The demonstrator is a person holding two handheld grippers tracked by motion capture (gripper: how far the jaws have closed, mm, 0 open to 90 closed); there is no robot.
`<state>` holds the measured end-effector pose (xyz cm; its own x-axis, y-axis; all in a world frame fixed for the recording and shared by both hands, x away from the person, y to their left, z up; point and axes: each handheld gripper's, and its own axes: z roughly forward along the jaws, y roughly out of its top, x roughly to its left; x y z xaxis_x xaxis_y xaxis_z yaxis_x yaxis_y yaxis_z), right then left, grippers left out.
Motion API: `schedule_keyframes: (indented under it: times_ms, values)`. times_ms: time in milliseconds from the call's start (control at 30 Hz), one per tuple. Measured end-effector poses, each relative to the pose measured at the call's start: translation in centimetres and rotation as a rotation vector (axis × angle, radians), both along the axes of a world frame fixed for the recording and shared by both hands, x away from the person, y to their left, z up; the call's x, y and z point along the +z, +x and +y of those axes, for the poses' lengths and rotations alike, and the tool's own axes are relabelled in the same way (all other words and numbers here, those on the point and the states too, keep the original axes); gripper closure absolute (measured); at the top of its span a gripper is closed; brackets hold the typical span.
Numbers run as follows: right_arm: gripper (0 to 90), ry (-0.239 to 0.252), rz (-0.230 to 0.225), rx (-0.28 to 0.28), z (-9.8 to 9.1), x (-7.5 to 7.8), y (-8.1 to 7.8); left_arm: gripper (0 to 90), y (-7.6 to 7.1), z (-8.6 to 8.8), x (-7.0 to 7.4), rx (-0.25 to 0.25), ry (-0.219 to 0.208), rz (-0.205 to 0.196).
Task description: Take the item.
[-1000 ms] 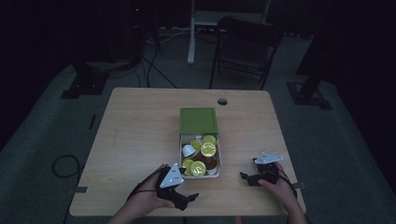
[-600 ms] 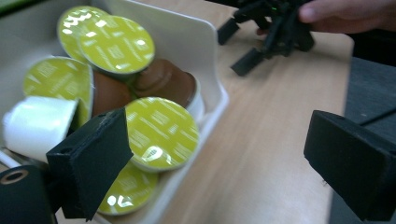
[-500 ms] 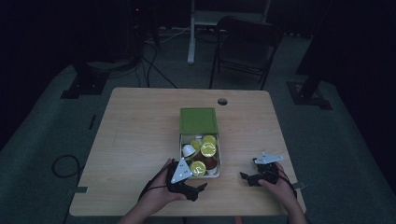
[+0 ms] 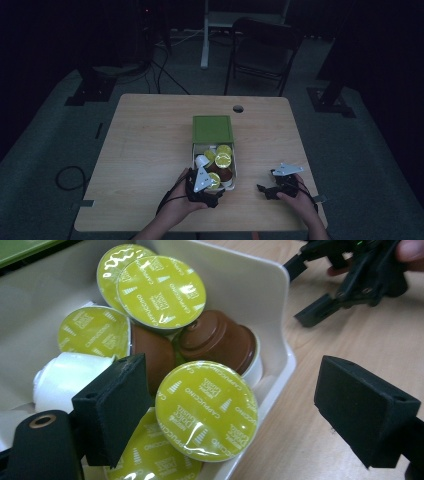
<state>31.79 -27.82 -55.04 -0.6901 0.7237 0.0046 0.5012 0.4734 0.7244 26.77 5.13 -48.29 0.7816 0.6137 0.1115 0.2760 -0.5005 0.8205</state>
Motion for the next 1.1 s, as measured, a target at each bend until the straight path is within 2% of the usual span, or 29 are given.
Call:
schedule_keyframes:
  times_ms: [33,167,233,367,400,467,700,867,1100]
  values:
    - [12.1,0.0,0.0,0.0,0.0,0.0,0.0,14.6,0.0,0.0,0.0,0.0,0.0,0.0]
    - [12.1,0.0,-0.001,0.0,0.0,0.0,0.0,15.1,0.1,-0.5,0.0,0.038,0.078,-0.039]
    - [12.1,0.0,0.0,0.0,0.0,0.0,0.0,15.1,0.1,-0.8,-0.1,0.051,0.134,-0.067]
    - [12.1,0.0,0.0,0.0,0.0,0.0,0.0,15.1,0.3,-1.1,-0.3,0.048,0.186,-0.066]
    - [12.1,0.0,-0.001,0.0,0.0,0.0,0.0,15.2,0.4,-1.3,-0.3,0.049,0.191,-0.056]
    - [12.1,0.0,0.0,0.0,0.0,0.0,0.0,17.5,0.6,-1.4,-0.5,0.062,0.192,-0.012]
    - [12.1,0.0,-0.001,0.0,0.0,0.0,0.0,17.9,0.8,-1.7,-0.6,0.064,0.171,0.012]
    - [12.1,0.0,-0.001,0.0,0.0,0.0,0.0,19.9,0.8,-1.6,-0.6,0.051,0.174,0.011]
    - [12.1,0.0,-0.001,0.0,0.0,0.0,0.0,22.6,0.8,-1.5,-0.7,0.028,0.2,-0.002]
